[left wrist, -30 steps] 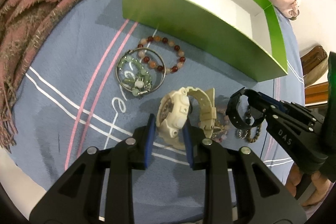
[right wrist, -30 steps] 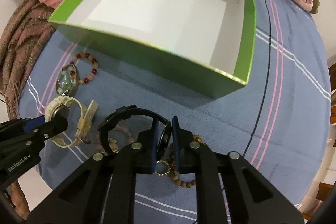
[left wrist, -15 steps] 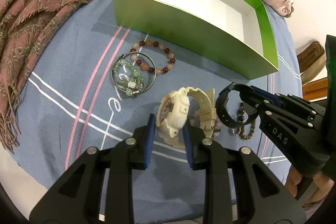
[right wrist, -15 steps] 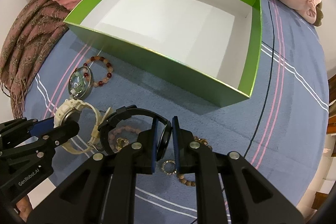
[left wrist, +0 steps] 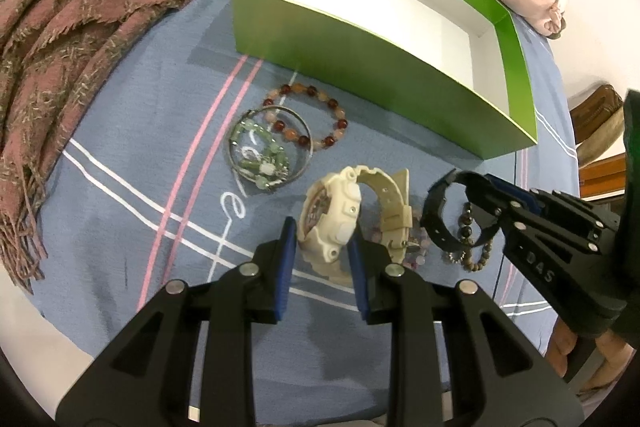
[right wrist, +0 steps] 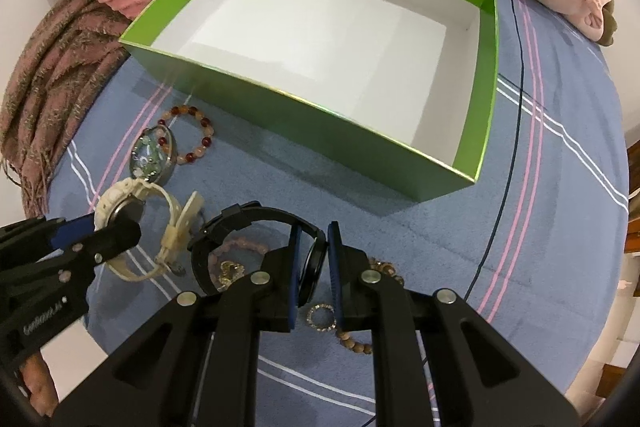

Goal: Organize jewelry
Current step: 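Lift both watches and carry them over the green box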

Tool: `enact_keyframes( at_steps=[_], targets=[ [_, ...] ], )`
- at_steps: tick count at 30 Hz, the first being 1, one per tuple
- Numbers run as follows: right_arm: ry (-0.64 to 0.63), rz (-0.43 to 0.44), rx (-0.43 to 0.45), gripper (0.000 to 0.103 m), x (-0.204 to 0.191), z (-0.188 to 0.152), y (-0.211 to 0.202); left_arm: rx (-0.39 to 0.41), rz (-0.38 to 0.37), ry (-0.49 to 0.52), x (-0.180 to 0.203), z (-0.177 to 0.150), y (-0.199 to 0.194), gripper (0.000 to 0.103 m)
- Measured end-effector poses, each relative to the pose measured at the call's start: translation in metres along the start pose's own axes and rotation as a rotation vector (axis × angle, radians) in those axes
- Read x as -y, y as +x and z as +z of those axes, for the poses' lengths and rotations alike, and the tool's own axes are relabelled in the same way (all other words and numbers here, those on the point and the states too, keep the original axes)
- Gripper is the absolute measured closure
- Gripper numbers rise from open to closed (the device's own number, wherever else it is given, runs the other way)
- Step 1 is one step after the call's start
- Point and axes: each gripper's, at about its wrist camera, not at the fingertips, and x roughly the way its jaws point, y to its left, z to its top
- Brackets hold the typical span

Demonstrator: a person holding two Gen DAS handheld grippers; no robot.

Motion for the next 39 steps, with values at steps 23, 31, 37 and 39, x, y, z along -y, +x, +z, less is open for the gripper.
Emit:
enact_keyframes(
  at_steps=[23, 31, 37, 39],
  targets=[
    [0.022, 0.102, 0.16, 0.09, 0.027, 0.041, -0.06, 0.07, -0.03, 0.009, 0.02, 0.023, -0.031, 0.077],
    [-0.019, 0.115, 0.116, 0.09, 0.01, 0.041, -0.041, -0.02, -0.035, 0.008, 0.021, 0.002, 0.003, 0.077],
    [-0.024, 0.118, 0.106, 0.09, 0.005, 0.042, -0.038, -0.005, -0.03, 0.016, 0.023, 0.004, 0.001, 0.077],
    [-0.019, 0.118, 0.103, 0.09, 0.006, 0.041, -0.038, -0.007, -0.031, 0.019, 0.025, 0.006, 0.001, 0.077]
  ],
)
